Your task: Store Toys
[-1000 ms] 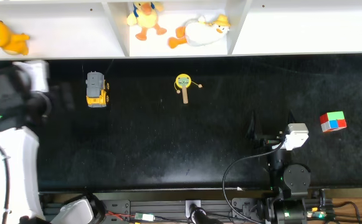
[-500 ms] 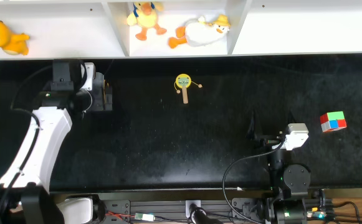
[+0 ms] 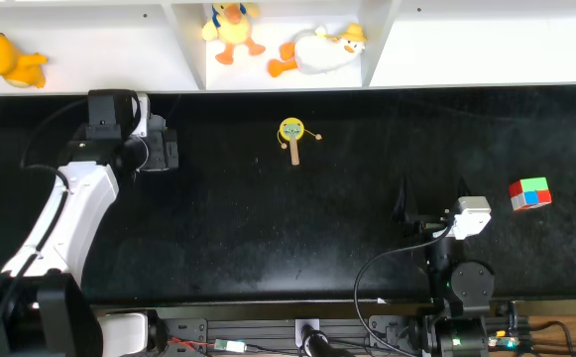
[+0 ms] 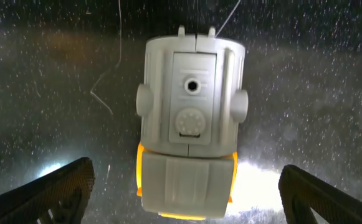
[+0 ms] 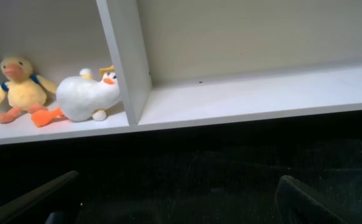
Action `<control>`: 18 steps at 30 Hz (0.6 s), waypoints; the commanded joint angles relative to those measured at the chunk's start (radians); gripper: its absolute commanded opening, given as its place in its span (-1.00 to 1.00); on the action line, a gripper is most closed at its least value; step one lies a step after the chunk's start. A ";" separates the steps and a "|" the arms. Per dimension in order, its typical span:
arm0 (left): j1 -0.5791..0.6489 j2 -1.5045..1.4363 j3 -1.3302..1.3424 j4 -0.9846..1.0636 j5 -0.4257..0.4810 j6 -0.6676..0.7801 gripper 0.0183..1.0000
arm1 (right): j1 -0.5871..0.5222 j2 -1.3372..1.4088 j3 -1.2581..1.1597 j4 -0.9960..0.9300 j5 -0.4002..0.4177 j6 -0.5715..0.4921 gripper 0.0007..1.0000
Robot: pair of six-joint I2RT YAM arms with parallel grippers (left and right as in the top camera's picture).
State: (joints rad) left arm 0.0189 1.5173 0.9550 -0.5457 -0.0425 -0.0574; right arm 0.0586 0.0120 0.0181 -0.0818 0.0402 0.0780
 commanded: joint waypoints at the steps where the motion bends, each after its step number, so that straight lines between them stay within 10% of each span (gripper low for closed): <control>1: -0.008 0.029 0.000 0.014 -0.012 -0.028 0.89 | -0.006 -0.007 -0.013 0.004 -0.006 0.000 0.99; 6: -0.008 0.037 0.000 0.013 -0.012 -0.031 0.78 | -0.006 -0.007 -0.013 0.004 -0.006 0.001 0.99; 18: -0.008 0.037 0.000 0.015 -0.012 -0.030 -0.44 | -0.006 -0.007 -0.013 0.004 -0.006 0.001 0.99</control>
State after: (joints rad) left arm 0.0189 1.5414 0.9627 -0.5240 -0.0433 -0.0807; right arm 0.0586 0.0120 0.0181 -0.0822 0.0402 0.0780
